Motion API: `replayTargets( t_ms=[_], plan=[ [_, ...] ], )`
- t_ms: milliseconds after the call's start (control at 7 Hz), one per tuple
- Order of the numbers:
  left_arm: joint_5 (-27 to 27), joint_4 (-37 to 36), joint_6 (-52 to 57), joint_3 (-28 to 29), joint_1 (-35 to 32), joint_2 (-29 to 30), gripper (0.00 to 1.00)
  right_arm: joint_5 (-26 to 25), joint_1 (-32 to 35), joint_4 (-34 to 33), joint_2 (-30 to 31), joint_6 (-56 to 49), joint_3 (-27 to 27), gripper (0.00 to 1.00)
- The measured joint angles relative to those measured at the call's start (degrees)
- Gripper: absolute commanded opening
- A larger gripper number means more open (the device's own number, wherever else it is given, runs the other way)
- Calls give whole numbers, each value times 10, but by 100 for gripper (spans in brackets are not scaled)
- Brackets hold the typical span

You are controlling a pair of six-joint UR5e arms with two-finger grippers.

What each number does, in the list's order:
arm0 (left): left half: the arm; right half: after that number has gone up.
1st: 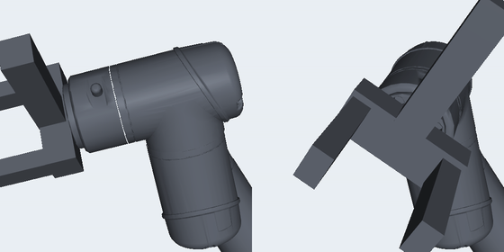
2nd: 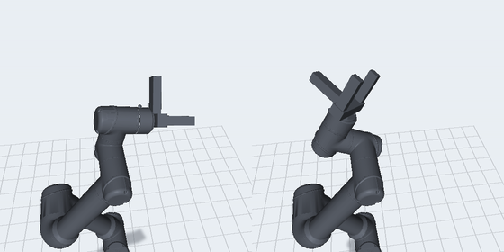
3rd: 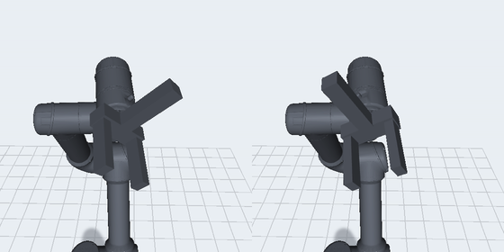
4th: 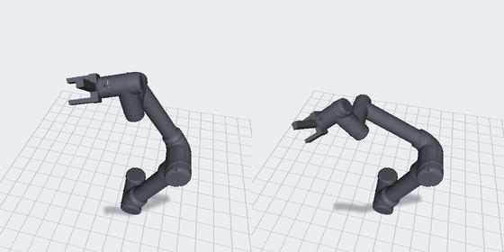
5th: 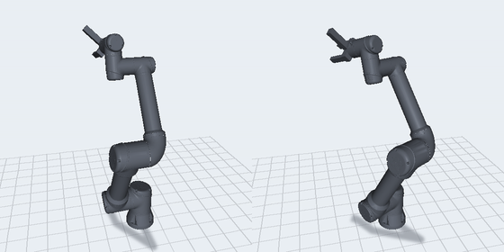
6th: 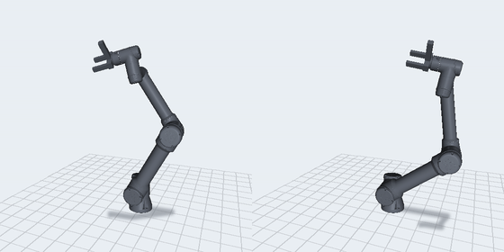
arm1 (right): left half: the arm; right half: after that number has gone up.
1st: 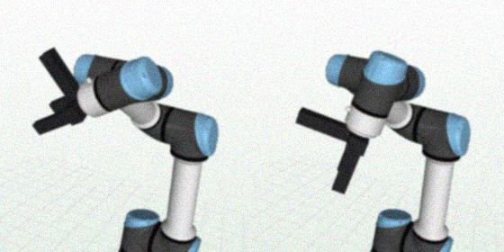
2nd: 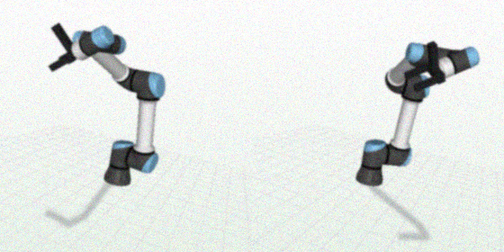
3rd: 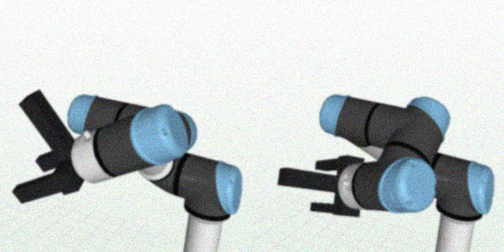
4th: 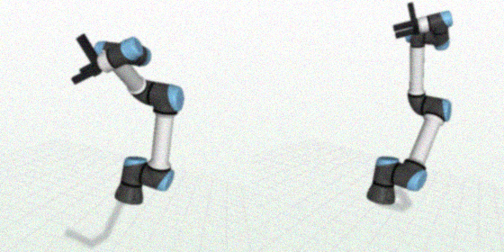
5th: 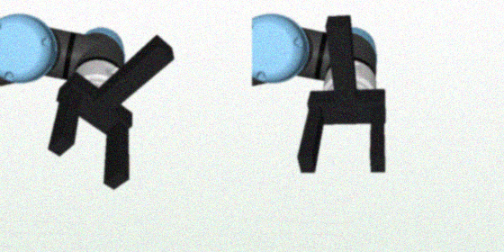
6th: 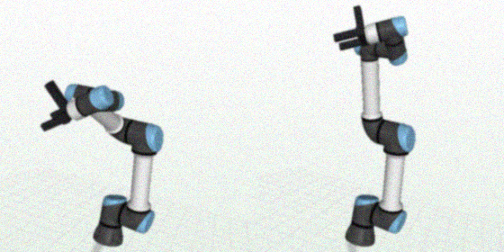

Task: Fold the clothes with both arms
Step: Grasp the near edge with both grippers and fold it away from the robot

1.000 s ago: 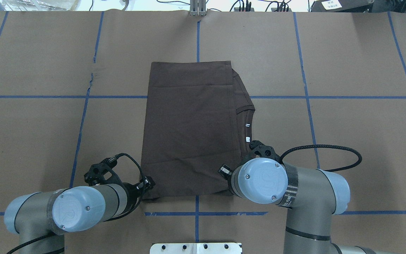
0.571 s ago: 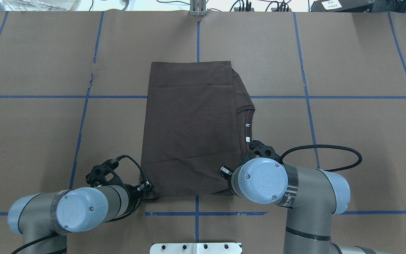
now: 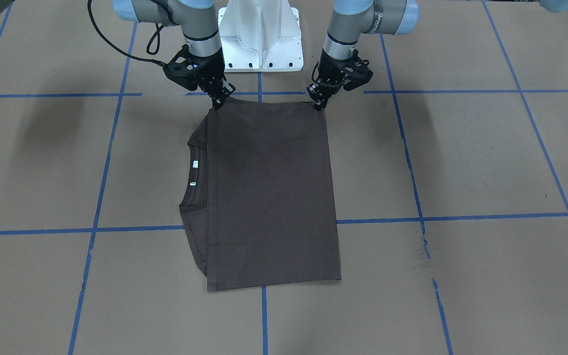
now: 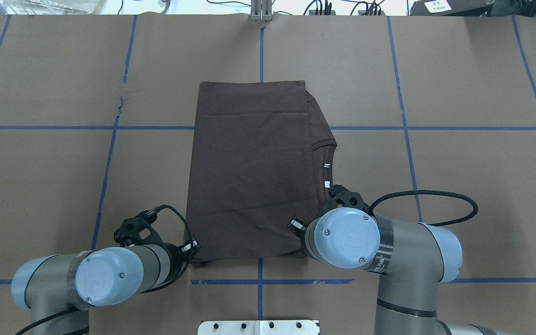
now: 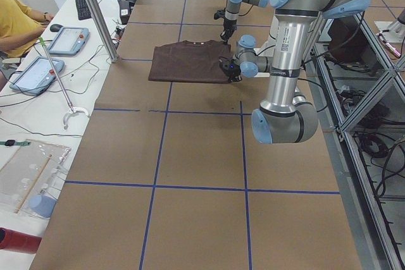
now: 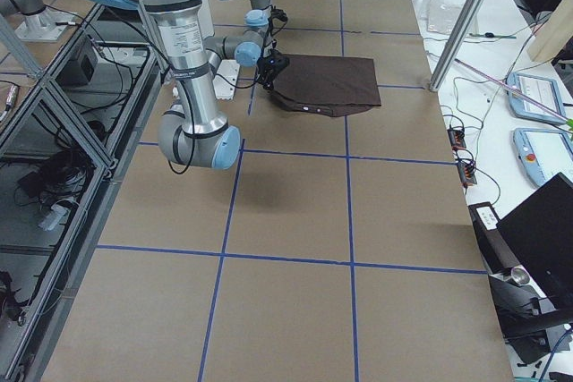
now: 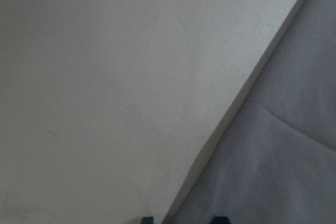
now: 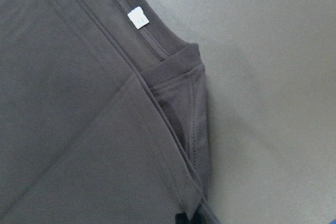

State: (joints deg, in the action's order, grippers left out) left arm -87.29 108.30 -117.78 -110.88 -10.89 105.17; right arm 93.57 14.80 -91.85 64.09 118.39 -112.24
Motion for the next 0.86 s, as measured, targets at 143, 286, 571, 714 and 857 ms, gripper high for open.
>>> replayTargets(
  t_ms=[143, 286, 571, 714, 857],
  plan=[
    [0, 0, 1, -2, 0, 0, 0, 0, 0, 0, 0, 0, 0, 0],
    [-1, 0, 1, -9, -1, 1, 0, 0, 0, 0, 0, 0, 0, 0],
    [-5, -1, 2, -46, -4, -4, 0, 0, -2, -3, 9, 5, -13, 0],
    [-6, -4, 1, -74, -5, -7, 0, -1, -12, -16, 23, 16, -44, 0],
    [-9, -8, 0, -109, -6, -12, 0, -3, -26, -46, 33, 31, -86, 0]
  ],
)
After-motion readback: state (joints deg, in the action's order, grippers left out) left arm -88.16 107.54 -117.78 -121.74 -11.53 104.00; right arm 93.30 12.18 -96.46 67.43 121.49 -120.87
